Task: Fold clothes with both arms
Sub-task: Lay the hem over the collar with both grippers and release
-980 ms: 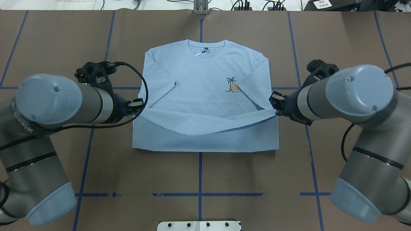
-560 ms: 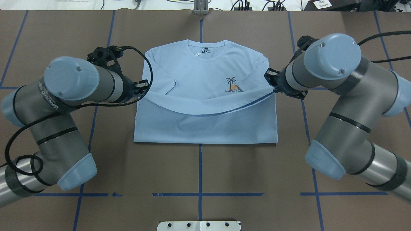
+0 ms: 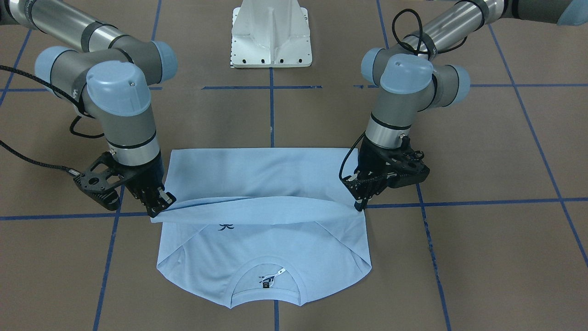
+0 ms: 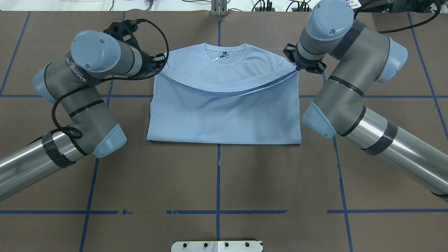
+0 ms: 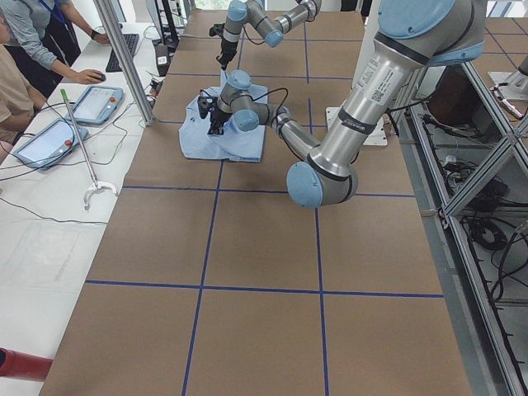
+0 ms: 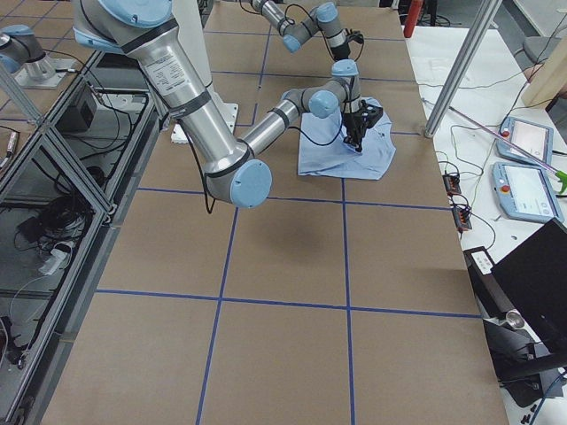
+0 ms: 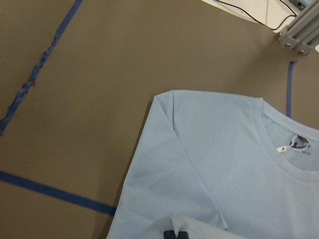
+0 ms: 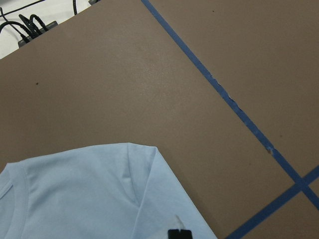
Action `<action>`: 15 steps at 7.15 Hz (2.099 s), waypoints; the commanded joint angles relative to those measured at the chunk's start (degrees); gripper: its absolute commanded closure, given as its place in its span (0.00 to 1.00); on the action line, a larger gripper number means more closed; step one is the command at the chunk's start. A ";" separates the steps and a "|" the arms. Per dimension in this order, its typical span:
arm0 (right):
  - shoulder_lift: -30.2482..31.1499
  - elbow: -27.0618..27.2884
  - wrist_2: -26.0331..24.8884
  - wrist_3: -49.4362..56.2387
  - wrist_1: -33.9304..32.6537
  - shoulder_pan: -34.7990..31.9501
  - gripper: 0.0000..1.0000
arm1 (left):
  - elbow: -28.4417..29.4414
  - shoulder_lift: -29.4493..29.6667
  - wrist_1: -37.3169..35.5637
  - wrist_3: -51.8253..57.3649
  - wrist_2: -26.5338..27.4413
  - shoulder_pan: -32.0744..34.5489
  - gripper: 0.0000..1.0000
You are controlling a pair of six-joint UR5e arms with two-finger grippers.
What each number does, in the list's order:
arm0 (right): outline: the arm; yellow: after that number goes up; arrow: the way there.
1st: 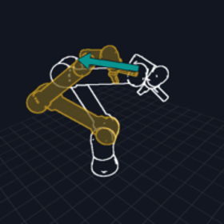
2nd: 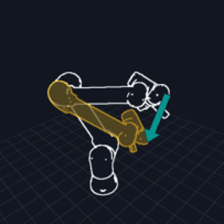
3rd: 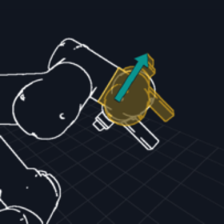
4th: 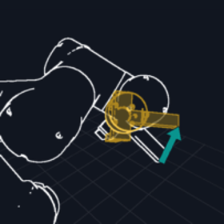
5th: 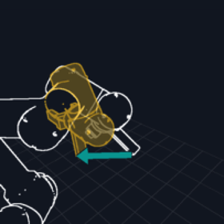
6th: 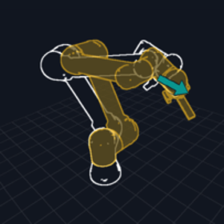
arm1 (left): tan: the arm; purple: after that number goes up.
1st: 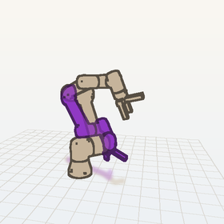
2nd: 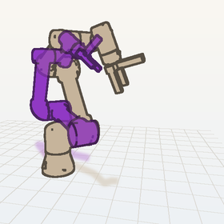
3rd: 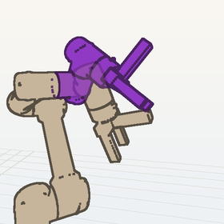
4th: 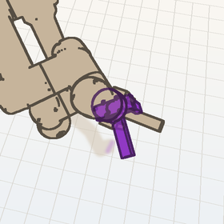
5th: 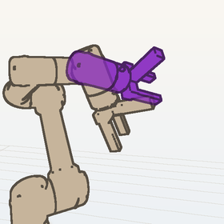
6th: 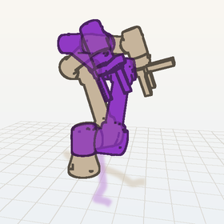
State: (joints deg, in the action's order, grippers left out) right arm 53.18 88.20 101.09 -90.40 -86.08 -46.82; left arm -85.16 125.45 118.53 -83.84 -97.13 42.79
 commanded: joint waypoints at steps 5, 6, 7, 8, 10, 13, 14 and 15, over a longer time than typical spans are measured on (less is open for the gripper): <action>-2.90 -13.49 -0.72 0.14 8.56 -0.03 1.00 | 8.78 1.73 7.59 0.17 2.12 0.10 1.00; -2.91 -14.02 -0.72 0.14 8.65 0.06 1.00 | 9.91 1.73 7.77 2.87 3.78 0.19 1.00; -2.99 -14.63 -0.80 0.23 9.08 0.06 1.00 | 10.27 1.73 8.64 3.07 3.88 0.10 1.00; -2.91 -15.77 -0.89 0.32 10.74 -0.03 1.00 | 11.41 1.73 9.69 3.24 3.88 0.19 1.00; -3.69 -16.22 -1.07 0.14 11.02 -0.03 1.00 | 12.03 1.73 10.67 3.33 3.97 0.54 1.00; -4.14 -16.22 -1.16 0.05 11.02 -0.03 1.00 | 12.21 1.73 10.67 3.51 3.97 1.07 1.00; -4.14 -16.74 -1.24 0.05 11.02 0.06 1.00 | 12.30 1.73 10.67 3.86 3.97 1.07 1.00; -4.14 -16.92 -1.24 0.05 11.02 0.06 1.00 | 12.56 1.73 10.67 3.95 3.97 1.15 1.00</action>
State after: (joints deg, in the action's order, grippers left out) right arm 49.07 71.61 99.88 -90.35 -75.06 -46.79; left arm -72.84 127.18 129.20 -80.09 -93.16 43.86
